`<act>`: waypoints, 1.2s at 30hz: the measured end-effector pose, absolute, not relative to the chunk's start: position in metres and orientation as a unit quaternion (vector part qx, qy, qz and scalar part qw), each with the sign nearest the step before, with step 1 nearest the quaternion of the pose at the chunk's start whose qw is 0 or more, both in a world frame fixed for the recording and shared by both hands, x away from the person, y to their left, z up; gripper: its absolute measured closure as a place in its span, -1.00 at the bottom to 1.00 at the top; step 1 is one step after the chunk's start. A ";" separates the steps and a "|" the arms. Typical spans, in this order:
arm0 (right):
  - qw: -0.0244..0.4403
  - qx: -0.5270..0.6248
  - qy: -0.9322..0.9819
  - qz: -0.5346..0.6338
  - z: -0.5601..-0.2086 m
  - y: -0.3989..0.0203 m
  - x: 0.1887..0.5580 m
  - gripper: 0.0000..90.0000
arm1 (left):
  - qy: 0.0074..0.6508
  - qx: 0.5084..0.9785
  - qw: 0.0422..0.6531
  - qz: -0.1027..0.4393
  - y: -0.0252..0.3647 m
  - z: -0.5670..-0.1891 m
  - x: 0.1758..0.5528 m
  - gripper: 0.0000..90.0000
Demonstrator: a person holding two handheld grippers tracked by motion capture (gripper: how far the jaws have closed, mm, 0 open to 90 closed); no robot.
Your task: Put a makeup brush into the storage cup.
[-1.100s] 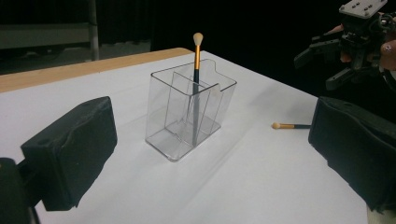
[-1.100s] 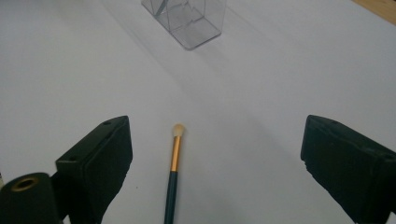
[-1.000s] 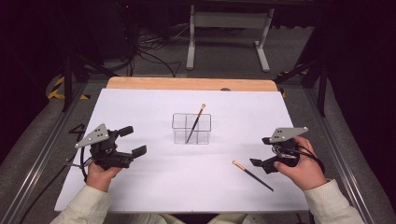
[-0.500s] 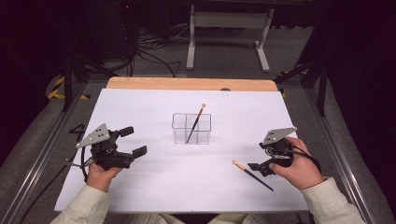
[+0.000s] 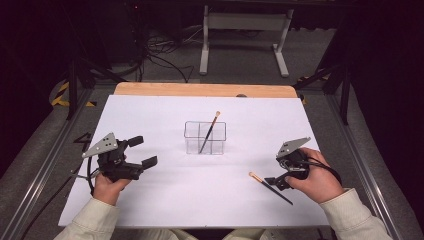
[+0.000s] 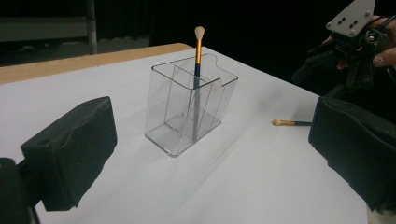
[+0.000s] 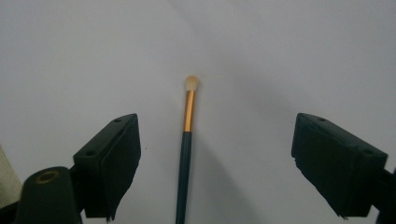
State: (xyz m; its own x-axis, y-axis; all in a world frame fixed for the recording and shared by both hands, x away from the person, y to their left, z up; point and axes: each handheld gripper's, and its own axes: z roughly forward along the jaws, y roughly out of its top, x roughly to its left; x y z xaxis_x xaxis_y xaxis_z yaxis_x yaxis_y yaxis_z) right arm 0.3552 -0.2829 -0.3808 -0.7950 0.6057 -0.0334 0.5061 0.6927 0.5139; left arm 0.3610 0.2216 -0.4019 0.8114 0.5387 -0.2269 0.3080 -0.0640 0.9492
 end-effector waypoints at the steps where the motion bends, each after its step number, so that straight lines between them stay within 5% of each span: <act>1: 0.098 0.307 0.914 0.247 -0.382 -0.283 0.355 -0.60 | 0.294 0.723 0.619 0.092 0.222 -0.402 0.361 -0.96; 24: 0.057 0.316 0.931 0.172 -0.406 -0.273 0.358 -0.29 | 0.294 0.724 0.617 0.086 0.221 -0.406 0.363 -0.96; 36: 0.051 0.330 0.933 0.133 -0.411 -0.264 0.358 0.26 | 0.296 0.724 0.617 0.086 0.222 -0.405 0.363 -0.96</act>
